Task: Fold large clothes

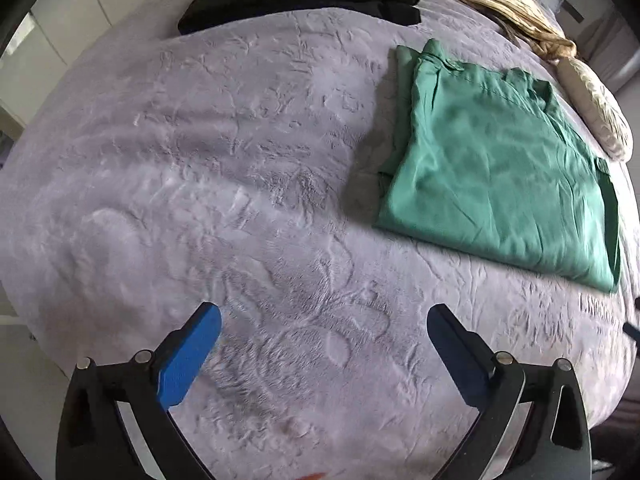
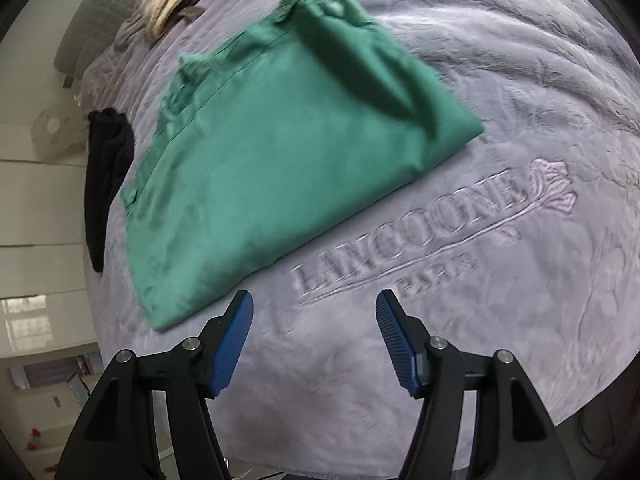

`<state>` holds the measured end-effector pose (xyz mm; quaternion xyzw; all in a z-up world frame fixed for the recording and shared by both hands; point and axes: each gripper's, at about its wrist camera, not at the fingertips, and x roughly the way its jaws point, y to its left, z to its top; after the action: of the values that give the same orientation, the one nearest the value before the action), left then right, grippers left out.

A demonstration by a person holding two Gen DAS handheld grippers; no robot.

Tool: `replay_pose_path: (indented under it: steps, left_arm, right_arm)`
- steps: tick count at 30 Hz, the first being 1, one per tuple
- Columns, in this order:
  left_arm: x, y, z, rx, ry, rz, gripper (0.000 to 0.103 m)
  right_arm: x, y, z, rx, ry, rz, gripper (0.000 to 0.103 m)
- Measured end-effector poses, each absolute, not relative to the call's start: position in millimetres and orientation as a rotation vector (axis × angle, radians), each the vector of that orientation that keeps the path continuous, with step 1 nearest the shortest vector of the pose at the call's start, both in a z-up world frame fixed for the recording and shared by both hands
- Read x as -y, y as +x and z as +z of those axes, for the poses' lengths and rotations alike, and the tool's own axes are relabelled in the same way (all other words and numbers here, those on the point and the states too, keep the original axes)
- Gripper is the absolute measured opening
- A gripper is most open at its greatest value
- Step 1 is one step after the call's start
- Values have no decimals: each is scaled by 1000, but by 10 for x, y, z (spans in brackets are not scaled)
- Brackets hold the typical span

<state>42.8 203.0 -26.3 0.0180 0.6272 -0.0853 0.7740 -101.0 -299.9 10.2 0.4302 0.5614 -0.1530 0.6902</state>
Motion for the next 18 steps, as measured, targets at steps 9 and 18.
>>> replay_pose_path:
  steps: [9, 18]
  left_arm:
    - [-1982, 398, -322, -1400, 34, -199, 103]
    - [-1986, 384, -357, -1419, 64, -240, 103]
  right_arm:
    - [2497, -793, 263, -1281, 879, -280, 80]
    - [2056, -572, 399, -1302, 756, -217, 102]
